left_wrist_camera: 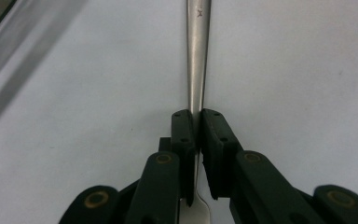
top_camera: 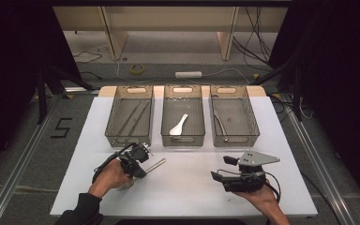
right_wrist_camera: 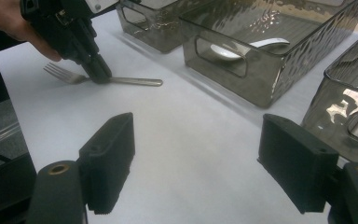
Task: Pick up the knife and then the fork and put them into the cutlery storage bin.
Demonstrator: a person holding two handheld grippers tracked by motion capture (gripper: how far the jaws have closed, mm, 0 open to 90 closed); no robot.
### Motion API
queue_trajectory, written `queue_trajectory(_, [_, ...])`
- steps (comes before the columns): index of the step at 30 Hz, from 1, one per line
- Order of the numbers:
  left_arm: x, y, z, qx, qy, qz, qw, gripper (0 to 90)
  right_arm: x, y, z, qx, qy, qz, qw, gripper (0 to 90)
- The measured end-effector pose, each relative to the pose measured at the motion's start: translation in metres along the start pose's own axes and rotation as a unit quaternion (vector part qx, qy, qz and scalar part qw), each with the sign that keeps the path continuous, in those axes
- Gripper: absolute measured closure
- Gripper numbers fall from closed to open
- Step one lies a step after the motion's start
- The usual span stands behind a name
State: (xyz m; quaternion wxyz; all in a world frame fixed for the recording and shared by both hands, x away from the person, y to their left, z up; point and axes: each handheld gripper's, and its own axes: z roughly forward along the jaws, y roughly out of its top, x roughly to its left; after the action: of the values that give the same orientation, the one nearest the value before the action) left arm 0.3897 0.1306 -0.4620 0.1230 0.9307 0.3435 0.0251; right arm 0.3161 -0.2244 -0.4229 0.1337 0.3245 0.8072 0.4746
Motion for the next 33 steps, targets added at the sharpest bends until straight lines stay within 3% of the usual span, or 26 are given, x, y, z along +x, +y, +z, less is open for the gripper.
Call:
queue_trajectory(13, [0.0,-0.001,-0.013,-0.036,-0.024,0.001,0.9991,83.5,0.0,0.001,0.0,-0.002,0.003,-0.001,1.0,27.8])
queue_trajectory(19, [-0.013,0.004,-0.021,-0.046,-0.046,0.019,0.9977,83.5,0.007,0.004,0.004,-0.002,0.009,-0.01,0.9999,27.8])
queue_trajectory(26, [-0.037,0.012,-0.026,-0.051,-0.071,0.054,0.9947,83.4,0.026,0.007,0.013,0.003,0.021,-0.058,0.9981,27.8])
queue_trajectory(33, [-0.056,0.021,-0.031,-0.051,-0.088,0.087,0.991,83.4,0.044,0.009,0.025,0.017,0.026,-0.114,0.993,27.8])
